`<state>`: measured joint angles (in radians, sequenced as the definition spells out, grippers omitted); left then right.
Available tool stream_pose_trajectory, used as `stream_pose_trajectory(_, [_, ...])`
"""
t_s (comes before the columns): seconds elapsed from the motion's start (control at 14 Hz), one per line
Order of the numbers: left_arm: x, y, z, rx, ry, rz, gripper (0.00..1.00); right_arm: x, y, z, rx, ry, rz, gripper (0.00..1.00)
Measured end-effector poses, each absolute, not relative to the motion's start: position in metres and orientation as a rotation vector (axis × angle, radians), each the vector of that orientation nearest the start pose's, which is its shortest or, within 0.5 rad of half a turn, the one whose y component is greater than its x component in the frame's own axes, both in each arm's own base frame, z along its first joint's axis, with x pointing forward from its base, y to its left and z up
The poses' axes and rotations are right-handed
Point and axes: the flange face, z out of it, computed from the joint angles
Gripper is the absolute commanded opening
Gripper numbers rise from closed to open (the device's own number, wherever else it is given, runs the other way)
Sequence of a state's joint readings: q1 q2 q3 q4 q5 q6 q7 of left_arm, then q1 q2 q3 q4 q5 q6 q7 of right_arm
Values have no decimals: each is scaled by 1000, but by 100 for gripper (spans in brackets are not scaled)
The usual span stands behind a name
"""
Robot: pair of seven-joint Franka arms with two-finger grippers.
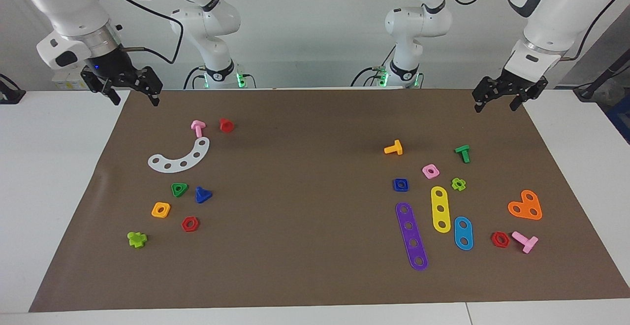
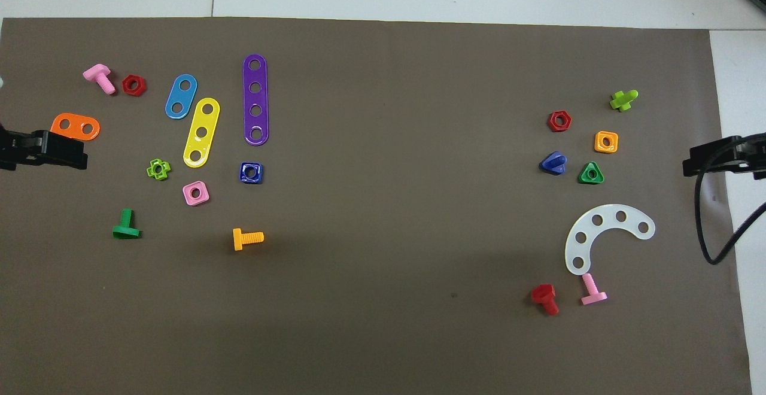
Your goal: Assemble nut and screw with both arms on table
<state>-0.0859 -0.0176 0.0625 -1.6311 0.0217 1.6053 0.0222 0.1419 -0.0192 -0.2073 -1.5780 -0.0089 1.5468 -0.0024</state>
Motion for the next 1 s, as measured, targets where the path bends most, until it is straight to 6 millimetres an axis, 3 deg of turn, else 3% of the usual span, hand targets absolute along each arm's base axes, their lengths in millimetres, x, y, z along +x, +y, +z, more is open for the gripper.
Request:
stream_pose_trajectory(0.29, [551,-10,609,-3120,73,13,100,546,-28,629,-3145,72,19,100])
stream_pose_trajectory(0.79, [551,-10,609,-3120,72,13,100,546,-28,629,-3145,71,17,100])
stream_pose_trajectory(1.0, [551,-10,609,-3120,72,13,100,560,-18,612,-3140,41,-129,100])
